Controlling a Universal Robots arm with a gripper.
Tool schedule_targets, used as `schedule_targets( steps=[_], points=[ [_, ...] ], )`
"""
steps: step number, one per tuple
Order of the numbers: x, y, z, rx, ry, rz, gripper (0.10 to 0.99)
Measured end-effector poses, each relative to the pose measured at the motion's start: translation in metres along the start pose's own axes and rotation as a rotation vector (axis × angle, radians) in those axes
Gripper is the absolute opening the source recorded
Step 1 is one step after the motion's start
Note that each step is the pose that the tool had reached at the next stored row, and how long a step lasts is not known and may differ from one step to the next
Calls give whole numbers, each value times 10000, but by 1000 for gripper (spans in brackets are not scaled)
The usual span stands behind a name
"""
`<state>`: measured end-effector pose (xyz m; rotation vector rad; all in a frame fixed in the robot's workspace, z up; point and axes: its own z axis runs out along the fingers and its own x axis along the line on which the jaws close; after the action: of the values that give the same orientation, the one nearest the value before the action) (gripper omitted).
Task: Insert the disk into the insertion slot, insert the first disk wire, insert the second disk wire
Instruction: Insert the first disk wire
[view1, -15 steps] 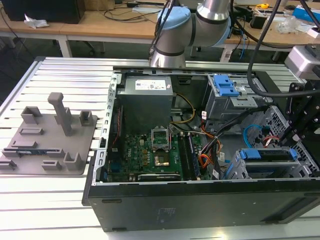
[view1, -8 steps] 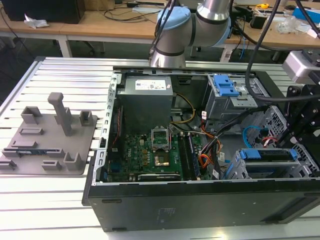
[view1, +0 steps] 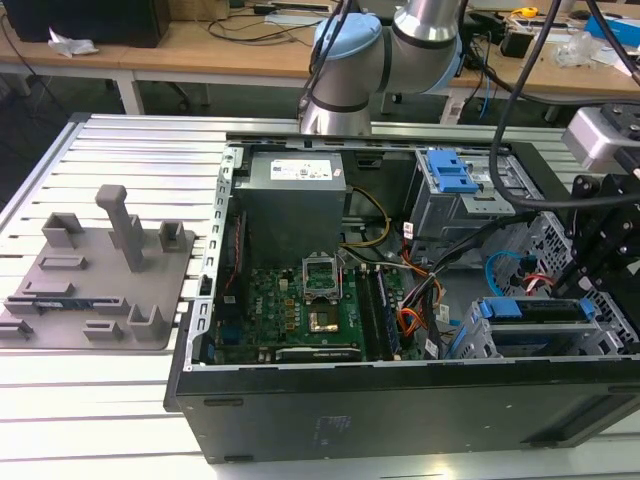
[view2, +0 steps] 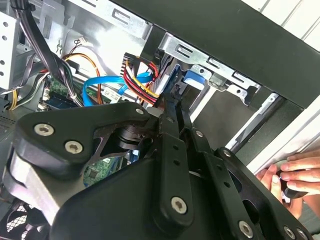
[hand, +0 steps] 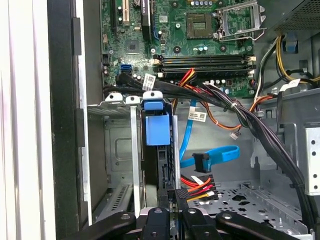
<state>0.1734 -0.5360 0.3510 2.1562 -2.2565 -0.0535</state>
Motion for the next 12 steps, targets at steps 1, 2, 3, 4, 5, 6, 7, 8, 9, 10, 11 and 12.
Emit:
schedule_targets(
  steps=[1, 2, 3, 4, 5, 6, 7, 8, 9, 10, 11, 12],
  points=[
    [0, 0, 7, -1, -1, 1, 165],
    [1, -1, 12, 0, 1, 0, 165],
    [3, -2, 20, -1, 1, -1, 165],
    [4, -2, 23, 0, 1, -1, 165],
    [5, -2, 26, -1, 1, -1, 165],
    [8, -3, 32, 0, 0, -1, 165],
    [9, -3, 38, -1, 0, -1, 165],
    [11, -3, 42, -1, 1, -1, 165],
    [12, -3, 45, -1, 1, -1, 165],
    [13, -3, 49, 0, 1, -1, 165],
    [14, -2, 52, -1, 1, -1, 165],
    [15, -1, 55, -1, 1, -1, 165]
  ],
)
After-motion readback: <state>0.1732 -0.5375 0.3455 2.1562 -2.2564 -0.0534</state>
